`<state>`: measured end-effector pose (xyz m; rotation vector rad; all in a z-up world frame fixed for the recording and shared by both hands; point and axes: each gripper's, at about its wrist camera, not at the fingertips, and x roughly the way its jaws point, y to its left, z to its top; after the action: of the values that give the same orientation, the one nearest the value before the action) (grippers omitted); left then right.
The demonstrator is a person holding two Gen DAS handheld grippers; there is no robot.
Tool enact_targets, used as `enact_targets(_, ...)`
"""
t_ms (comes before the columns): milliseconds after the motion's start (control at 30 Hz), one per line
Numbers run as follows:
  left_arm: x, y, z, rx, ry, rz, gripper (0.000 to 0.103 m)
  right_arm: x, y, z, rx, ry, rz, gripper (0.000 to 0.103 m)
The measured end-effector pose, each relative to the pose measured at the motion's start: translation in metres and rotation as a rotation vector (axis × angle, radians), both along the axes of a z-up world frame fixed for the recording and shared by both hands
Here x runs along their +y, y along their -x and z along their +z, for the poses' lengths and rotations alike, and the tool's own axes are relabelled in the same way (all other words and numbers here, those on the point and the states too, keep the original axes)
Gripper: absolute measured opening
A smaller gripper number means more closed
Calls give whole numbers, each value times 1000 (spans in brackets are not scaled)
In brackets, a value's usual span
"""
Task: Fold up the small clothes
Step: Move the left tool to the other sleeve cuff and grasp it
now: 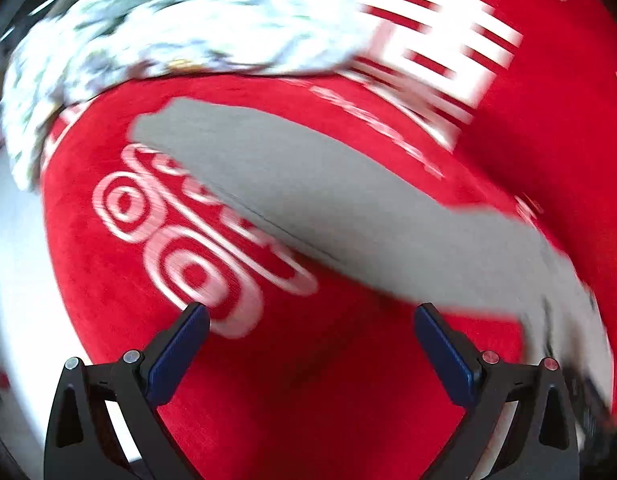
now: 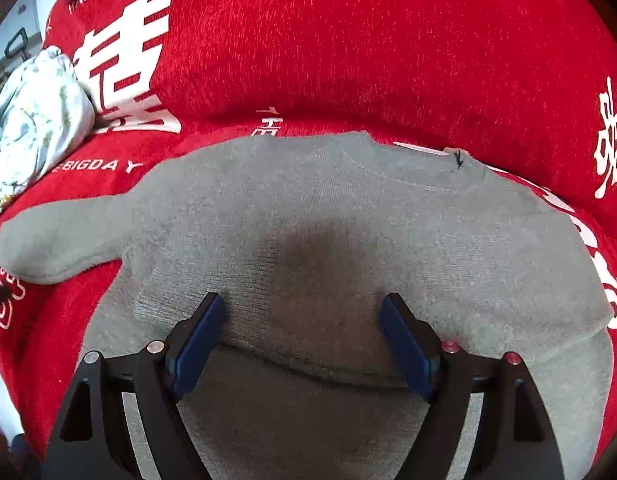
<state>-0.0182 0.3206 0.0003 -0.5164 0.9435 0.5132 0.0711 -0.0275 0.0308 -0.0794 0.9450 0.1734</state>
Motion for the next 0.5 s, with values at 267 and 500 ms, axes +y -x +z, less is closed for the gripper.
enact_targets(267,68,-44,-19,70,24,153,102,-1,1,-2,-8,-3,-3,86)
enact_targets(500,81,-86,-24,213,-53,307,103,-6,1,-3,-4,-35,2,87)
